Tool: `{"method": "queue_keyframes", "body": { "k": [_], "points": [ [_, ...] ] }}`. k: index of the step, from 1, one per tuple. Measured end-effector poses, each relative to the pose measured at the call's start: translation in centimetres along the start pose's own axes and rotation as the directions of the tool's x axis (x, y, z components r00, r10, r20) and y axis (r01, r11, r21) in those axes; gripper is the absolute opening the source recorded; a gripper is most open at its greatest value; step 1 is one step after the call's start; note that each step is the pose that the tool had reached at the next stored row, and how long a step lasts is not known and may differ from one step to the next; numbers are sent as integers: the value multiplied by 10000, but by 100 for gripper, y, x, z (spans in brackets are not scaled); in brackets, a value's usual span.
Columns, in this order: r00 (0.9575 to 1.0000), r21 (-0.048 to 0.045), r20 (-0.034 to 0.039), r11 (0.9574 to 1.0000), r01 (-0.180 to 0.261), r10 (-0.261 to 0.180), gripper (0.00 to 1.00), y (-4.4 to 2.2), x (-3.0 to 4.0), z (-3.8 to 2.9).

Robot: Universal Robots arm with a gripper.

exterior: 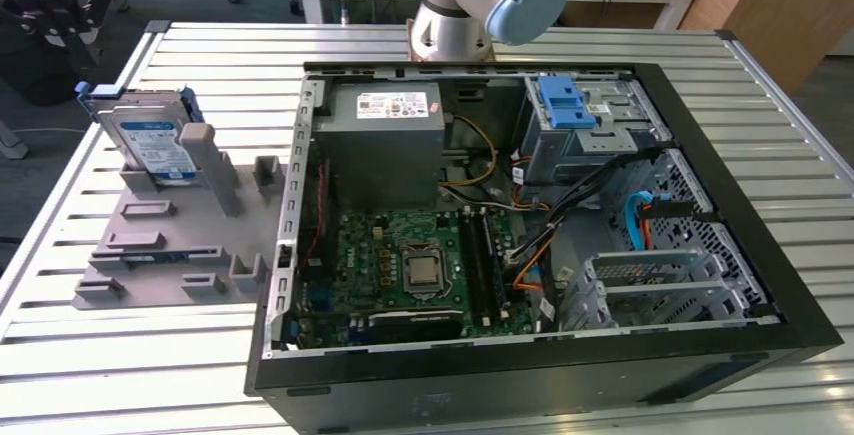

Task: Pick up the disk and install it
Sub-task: 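Pick up the disk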

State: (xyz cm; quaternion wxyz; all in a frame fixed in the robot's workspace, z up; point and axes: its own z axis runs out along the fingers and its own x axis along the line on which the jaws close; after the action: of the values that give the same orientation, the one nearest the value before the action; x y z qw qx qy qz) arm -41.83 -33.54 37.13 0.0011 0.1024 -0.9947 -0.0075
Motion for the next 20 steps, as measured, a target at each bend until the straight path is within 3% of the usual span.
{"method": "queue_keyframes", "body": {
  "k": [20],
  "points": [
    [9981,0,-9,9981,610,-610,11,0,0,0]
  ]
}}
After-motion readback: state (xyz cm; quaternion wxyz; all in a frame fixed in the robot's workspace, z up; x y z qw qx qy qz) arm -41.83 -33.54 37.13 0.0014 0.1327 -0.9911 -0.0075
